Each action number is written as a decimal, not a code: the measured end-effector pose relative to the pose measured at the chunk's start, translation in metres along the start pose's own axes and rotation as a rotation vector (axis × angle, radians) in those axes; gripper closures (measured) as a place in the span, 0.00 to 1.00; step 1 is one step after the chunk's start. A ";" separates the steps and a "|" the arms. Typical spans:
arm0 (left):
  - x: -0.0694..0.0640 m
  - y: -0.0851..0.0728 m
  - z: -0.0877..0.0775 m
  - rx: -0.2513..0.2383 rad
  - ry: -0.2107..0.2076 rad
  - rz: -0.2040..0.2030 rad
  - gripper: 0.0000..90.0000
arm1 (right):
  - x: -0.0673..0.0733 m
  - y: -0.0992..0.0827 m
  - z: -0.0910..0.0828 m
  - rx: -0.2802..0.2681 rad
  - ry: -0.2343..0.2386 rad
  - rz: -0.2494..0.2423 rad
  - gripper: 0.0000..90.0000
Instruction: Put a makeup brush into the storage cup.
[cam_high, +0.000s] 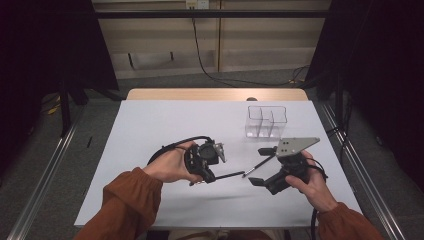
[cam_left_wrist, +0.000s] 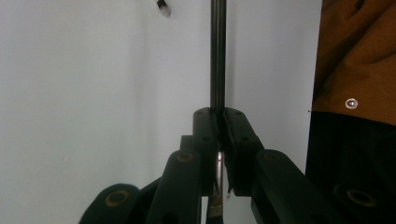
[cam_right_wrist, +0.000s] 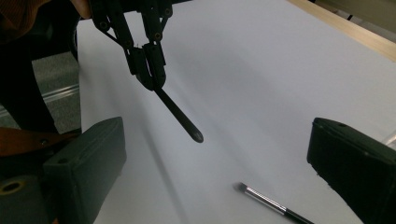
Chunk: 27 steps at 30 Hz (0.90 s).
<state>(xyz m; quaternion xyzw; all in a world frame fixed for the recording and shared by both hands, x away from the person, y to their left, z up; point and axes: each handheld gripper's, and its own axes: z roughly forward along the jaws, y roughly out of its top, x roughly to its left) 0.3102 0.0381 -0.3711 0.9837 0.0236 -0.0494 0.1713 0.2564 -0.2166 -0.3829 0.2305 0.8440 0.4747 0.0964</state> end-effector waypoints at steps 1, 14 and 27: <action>0.000 0.000 0.000 -0.003 0.003 0.003 0.94 | 0.000 0.003 0.002 0.017 0.007 -0.008 0.05; 0.000 0.000 0.001 0.015 0.004 0.016 0.93 | -0.003 0.029 0.015 0.171 0.056 -0.099 0.07; -0.002 0.003 0.003 0.022 -0.005 0.029 0.93 | 0.002 0.038 0.044 0.392 0.164 -0.196 0.19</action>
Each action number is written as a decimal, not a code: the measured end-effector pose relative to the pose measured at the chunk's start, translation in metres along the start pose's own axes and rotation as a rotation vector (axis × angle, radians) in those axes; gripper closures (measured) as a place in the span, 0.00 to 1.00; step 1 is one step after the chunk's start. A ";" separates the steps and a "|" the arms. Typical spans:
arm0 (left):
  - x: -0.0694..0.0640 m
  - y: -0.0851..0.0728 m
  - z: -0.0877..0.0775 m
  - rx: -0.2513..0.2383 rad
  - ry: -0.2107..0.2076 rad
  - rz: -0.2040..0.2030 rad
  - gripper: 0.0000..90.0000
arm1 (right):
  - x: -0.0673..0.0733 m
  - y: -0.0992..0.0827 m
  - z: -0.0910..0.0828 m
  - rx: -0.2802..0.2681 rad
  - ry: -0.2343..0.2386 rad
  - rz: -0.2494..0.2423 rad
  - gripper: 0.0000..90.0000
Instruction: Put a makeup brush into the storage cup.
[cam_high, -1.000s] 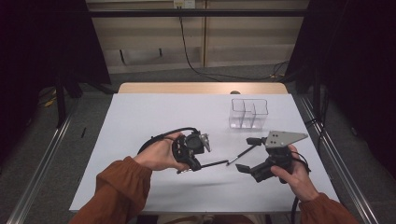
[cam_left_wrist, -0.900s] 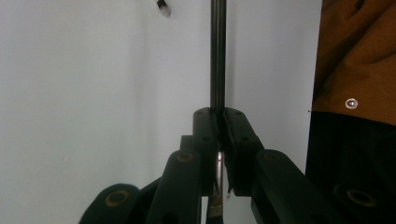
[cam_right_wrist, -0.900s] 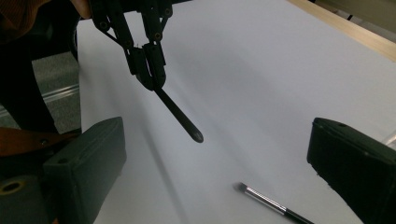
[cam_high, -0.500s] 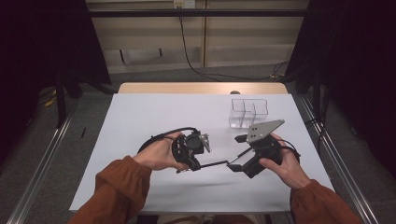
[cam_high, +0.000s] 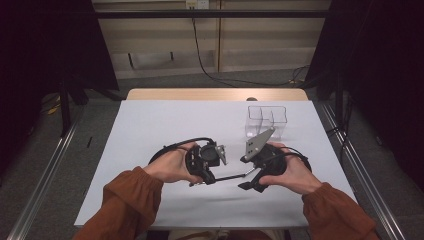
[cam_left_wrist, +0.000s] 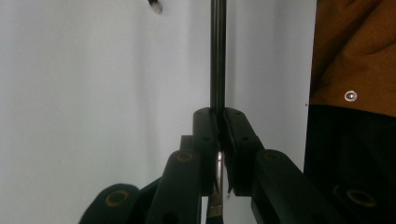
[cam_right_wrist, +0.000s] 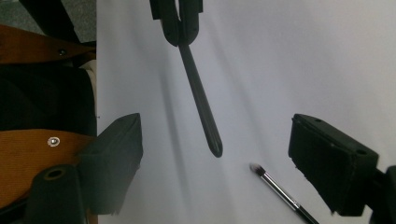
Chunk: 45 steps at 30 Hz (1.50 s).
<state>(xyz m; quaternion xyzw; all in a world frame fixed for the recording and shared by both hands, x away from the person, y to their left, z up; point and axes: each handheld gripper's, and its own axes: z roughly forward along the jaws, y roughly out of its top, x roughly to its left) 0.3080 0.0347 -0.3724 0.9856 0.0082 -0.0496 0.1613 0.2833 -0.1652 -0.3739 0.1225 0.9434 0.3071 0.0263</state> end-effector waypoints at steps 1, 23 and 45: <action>0.000 0.000 0.000 0.001 0.001 -0.001 0.93 | -0.001 0.002 0.000 0.011 0.006 -0.008 0.18; -0.002 -0.004 0.006 0.009 -0.025 -0.020 0.93 | -0.012 0.019 0.013 0.235 0.118 -0.044 0.59; 0.000 -0.003 0.006 0.021 -0.013 0.025 0.93 | -0.011 0.023 0.023 0.258 0.145 -0.072 0.83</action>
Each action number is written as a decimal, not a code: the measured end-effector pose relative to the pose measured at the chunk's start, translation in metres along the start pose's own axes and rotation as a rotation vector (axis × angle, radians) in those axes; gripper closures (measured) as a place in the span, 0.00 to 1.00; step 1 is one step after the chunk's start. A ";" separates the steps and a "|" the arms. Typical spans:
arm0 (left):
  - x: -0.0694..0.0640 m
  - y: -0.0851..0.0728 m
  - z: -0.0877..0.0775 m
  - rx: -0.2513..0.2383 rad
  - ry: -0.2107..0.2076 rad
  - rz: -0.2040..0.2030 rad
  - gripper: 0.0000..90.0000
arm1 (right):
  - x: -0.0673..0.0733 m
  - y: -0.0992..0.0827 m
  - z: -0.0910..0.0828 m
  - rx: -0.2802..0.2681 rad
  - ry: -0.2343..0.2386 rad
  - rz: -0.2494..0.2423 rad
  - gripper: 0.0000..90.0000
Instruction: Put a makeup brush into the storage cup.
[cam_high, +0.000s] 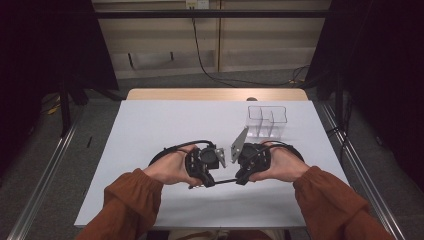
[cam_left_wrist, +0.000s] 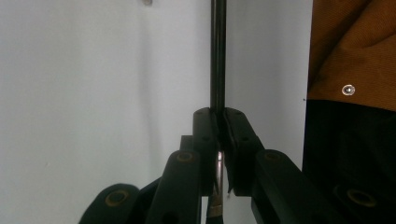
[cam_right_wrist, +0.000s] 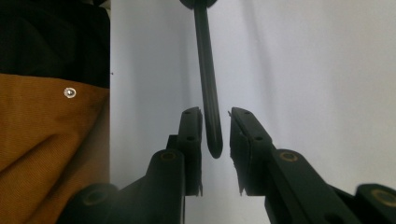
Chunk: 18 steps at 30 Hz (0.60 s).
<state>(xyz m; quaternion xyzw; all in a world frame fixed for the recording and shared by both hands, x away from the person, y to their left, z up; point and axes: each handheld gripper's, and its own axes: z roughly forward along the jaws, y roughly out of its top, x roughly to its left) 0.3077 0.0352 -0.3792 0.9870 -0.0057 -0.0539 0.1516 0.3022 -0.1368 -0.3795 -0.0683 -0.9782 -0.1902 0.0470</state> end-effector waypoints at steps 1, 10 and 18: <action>-0.001 0.000 0.001 -0.011 -0.001 -0.012 0.93 | 0.000 0.001 0.000 0.000 0.002 -0.002 0.84; -0.002 -0.001 0.003 -0.023 -0.022 -0.019 0.93 | 0.001 -0.001 0.004 -0.001 0.018 -0.012 0.89; -0.002 0.000 0.005 -0.024 -0.023 -0.010 0.93 | -0.001 -0.004 0.007 0.011 0.035 -0.016 0.93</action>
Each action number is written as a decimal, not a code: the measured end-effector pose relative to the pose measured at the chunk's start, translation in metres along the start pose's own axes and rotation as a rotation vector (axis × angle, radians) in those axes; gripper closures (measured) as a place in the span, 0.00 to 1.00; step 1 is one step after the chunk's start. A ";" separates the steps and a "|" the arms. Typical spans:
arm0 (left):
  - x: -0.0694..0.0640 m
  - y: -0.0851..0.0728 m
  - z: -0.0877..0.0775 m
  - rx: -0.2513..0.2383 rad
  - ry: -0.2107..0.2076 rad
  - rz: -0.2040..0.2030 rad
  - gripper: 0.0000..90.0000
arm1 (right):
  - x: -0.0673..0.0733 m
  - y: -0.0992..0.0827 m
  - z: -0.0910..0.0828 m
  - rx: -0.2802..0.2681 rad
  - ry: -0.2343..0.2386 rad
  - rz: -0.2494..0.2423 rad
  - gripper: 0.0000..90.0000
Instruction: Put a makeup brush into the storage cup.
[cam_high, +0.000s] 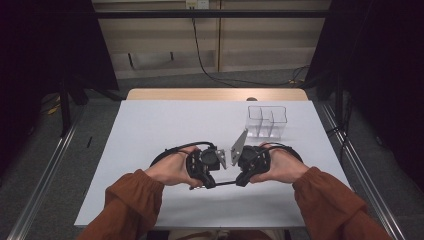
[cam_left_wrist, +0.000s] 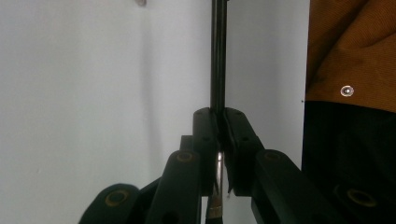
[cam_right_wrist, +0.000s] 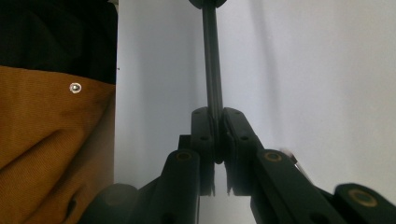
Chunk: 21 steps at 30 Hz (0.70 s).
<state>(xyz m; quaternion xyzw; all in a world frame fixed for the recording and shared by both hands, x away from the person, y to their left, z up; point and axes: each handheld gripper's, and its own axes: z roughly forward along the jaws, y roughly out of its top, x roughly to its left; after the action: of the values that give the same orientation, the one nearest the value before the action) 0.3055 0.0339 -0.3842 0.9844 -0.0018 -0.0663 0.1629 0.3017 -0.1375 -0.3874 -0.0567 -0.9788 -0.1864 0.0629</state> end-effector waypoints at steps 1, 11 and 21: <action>0.000 0.000 0.000 0.000 0.000 0.000 0.93 | 0.000 0.000 0.000 0.000 0.000 0.000 0.93; 0.002 -0.001 -0.002 -0.021 0.001 0.001 0.93 | 0.001 -0.003 -0.001 -0.009 -0.010 -0.014 0.94; 0.004 -0.005 -0.004 -0.067 0.004 -0.030 0.89 | 0.002 -0.005 -0.005 -0.028 -0.014 -0.014 0.94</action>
<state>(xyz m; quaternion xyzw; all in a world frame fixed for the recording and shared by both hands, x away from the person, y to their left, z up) 0.3096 0.0395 -0.3825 0.9784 0.0155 -0.0670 0.1949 0.2998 -0.1442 -0.3842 -0.0522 -0.9769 -0.2001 0.0542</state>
